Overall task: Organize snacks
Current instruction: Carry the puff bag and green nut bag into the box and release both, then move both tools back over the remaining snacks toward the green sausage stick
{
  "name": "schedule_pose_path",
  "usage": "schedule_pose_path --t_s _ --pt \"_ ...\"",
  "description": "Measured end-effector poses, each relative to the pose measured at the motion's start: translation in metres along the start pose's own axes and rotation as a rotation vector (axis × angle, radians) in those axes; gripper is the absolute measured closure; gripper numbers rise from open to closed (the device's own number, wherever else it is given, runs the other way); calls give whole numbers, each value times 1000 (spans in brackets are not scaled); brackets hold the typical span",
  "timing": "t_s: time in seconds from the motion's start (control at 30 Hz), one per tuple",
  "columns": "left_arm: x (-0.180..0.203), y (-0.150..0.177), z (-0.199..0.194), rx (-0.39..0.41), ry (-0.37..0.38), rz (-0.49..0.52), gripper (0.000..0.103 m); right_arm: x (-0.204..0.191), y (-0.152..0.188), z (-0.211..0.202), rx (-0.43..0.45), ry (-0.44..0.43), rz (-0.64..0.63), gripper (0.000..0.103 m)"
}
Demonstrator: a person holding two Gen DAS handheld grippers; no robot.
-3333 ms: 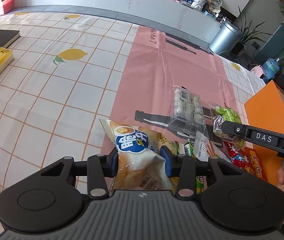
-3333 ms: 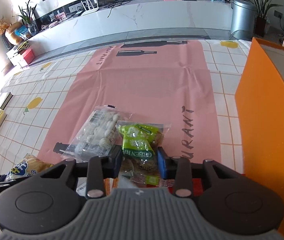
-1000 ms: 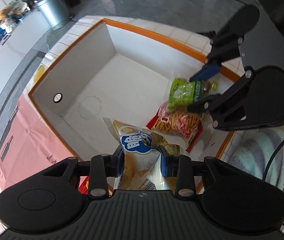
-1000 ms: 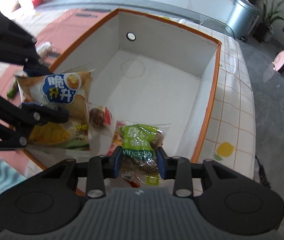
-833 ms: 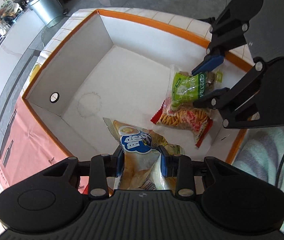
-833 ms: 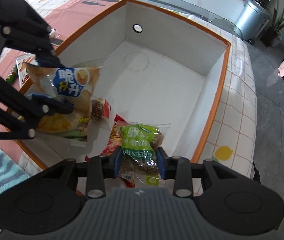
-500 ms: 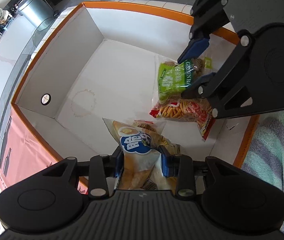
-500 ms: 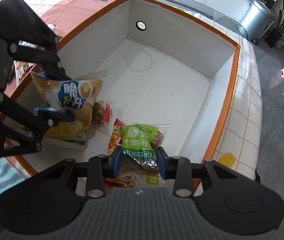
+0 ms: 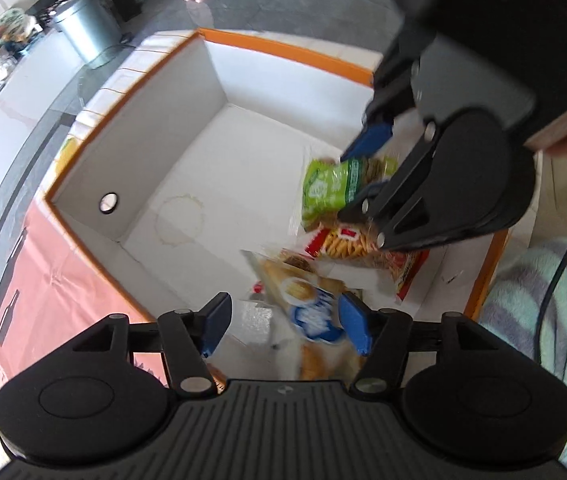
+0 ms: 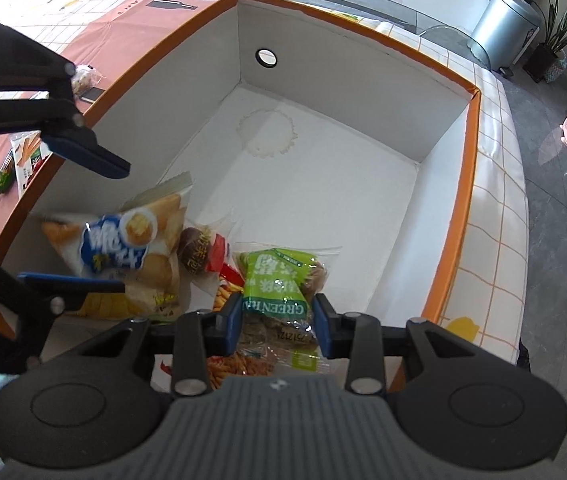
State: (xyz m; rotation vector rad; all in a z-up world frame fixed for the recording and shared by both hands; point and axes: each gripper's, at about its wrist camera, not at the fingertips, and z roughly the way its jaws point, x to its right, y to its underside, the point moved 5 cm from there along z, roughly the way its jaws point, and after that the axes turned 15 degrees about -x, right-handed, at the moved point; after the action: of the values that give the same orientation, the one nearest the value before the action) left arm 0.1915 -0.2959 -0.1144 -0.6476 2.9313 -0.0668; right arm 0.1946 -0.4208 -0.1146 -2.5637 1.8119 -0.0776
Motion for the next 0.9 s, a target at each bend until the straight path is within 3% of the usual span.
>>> schedule_pose_path --t_s 0.47,0.9 --pt "-7 24 -47 101 -34 -100 31 2 -11 -3 -4 8 75 64" --pt "-7 81 -97 154 -63 -241 31 -37 18 -67 75 -13 130 62"
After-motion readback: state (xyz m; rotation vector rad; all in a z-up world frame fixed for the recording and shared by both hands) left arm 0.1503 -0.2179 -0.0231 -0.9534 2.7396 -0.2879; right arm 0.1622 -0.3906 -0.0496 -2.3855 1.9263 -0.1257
